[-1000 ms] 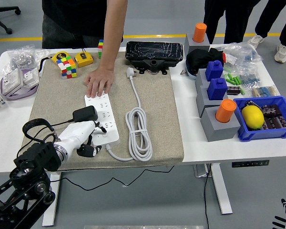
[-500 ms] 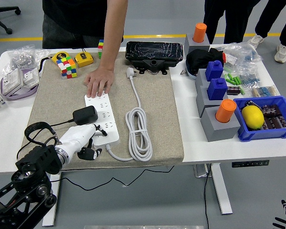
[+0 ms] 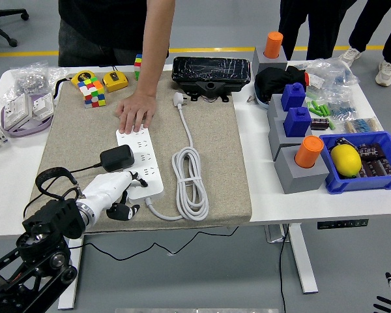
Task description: Pick up the plug,place it near the board,insert it into the board,press the button
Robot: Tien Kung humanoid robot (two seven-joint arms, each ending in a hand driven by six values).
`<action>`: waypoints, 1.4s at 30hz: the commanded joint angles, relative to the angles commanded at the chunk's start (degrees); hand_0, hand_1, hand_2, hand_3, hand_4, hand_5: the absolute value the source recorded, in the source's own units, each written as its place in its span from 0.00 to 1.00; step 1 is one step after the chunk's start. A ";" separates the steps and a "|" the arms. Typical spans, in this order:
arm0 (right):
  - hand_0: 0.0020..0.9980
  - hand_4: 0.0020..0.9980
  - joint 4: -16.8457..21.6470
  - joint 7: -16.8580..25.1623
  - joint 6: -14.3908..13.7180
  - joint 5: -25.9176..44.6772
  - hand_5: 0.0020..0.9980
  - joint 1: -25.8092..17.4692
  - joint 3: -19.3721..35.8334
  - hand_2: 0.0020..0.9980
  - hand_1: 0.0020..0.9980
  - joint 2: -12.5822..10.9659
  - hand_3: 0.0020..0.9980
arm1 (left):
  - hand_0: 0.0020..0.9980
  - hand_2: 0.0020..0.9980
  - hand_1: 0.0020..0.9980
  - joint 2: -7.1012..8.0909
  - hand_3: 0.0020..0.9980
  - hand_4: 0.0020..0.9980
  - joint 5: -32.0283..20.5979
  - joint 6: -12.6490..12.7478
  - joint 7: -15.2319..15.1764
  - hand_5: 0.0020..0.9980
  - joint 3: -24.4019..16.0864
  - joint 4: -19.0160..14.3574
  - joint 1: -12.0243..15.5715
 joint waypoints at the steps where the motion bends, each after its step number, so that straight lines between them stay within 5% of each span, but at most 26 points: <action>1: 0.75 1.00 0.00 0.01 0.00 0.06 1.00 0.01 -0.06 0.62 0.63 0.01 0.64 | 0.16 0.13 0.03 0.01 0.69 0.68 0.12 0.11 0.01 0.00 -0.03 -0.14 -0.02; 13: 0.74 1.00 0.00 -0.07 -0.06 0.10 1.00 0.18 -0.16 0.61 0.63 0.01 0.64 | 0.16 0.13 0.03 0.43 0.67 0.68 1.15 0.53 -0.13 0.00 -3.09 -7.24 -0.50; 14: 0.74 1.00 0.00 -0.09 -0.08 0.08 1.00 0.17 -0.11 0.61 0.63 0.03 0.64 | 0.16 0.13 0.03 0.31 0.67 0.68 1.01 1.90 -1.00 0.00 -4.03 -8.13 -0.73; 15: 0.74 1.00 0.00 -0.09 -0.08 0.07 1.00 0.15 -0.10 0.62 0.63 0.05 0.64 | 0.20 0.22 0.11 0.18 0.62 0.56 0.70 2.68 -1.57 0.00 -4.55 -8.23 -0.91; 21: 0.74 1.00 0.00 0.09 -0.05 0.41 1.00 0.22 -0.39 0.62 0.63 0.21 0.64 | 0.20 0.22 0.11 -1.32 0.62 0.56 -3.86 15.47 -10.83 0.00 -9.41 -4.08 -2.70; 22: 0.74 1.00 0.00 0.10 -0.04 0.45 1.00 0.20 -0.42 0.62 0.63 0.25 0.64 | 0.39 0.53 0.48 -1.62 0.63 0.95 -5.04 17.67 -12.61 0.09 -10.18 -2.90 -3.11; 24: 0.74 1.00 0.00 0.09 -0.02 0.47 1.00 0.11 -0.42 0.62 0.63 0.32 0.64 | 0.39 0.53 0.48 -2.06 0.63 0.95 -7.92 21.34 -15.95 0.09 -11.42 -0.49 -3.87; 26: 0.74 1.00 0.00 -0.02 -0.01 0.31 1.00 -0.02 -0.35 0.62 0.63 0.38 0.64 | 0.39 0.53 0.48 -2.35 0.63 0.95 -9.38 19.10 -16.23 0.09 -12.50 1.76 -4.74; 27: 0.74 1.00 0.00 -0.08 0.00 0.16 1.00 -0.04 -0.26 0.62 0.63 0.41 0.64 | 1.00 1.00 1.00 -2.32 1.00 1.00 -10.01 17.67 -15.96 0.29 -12.78 3.07 -5.23; 33: 0.74 1.00 0.00 -0.16 -0.10 0.26 1.00 0.22 -0.63 0.62 0.63 0.35 0.64 | 1.00 1.00 1.00 -1.97 1.00 1.00 -10.69 8.34 -11.93 0.29 -12.51 8.36 -6.91; 34: 0.74 1.00 0.00 -0.11 -0.15 0.54 1.00 0.27 -0.86 0.62 0.63 0.32 0.64 | 1.00 1.00 1.00 -1.97 1.00 1.00 -10.98 7.11 -11.43 0.44 -12.24 9.42 -7.13; 42: 0.74 1.00 0.00 -0.34 -0.09 0.09 1.00 0.29 -0.87 0.62 0.63 0.36 0.64 | 1.00 1.00 1.00 -1.79 1.00 1.00 -9.58 6.77 -10.42 0.47 -10.63 12.70 -7.68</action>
